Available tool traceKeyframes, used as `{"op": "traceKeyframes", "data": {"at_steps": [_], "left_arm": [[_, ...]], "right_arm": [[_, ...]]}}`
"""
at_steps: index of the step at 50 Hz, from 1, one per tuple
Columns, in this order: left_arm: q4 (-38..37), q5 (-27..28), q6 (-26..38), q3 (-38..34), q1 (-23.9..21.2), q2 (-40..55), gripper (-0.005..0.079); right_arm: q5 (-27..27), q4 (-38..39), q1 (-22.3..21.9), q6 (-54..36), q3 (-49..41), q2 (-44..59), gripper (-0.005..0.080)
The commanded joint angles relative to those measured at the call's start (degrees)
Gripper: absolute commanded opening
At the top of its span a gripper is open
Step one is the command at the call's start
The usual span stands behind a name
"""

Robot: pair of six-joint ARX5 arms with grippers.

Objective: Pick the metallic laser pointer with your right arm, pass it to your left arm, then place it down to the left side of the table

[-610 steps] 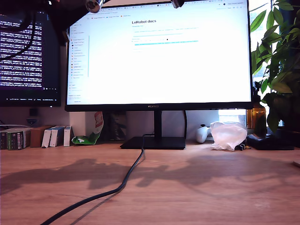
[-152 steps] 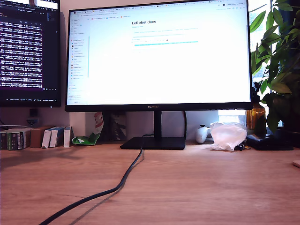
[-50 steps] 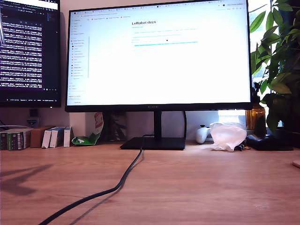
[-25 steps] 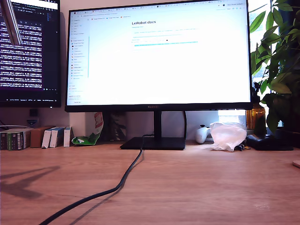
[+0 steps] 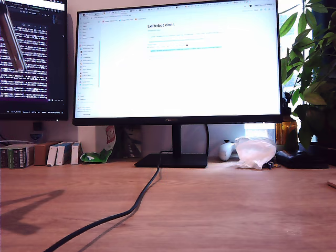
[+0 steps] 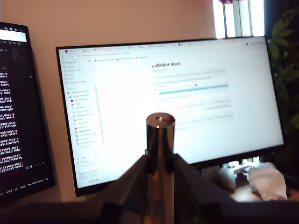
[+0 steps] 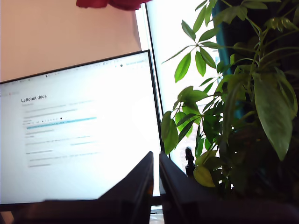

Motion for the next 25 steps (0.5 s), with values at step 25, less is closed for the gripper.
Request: {"op": "traceKeyframes", "data": {"at_steps": [25], "left_arm": [[0.85, -0.04, 1.44, -4.74, -1.49, 2.29, -0.0019]], "right_arm": [[0.20, -4.57, 0.59, -1.16, -7.45, -8.98, 0.0018]]}}
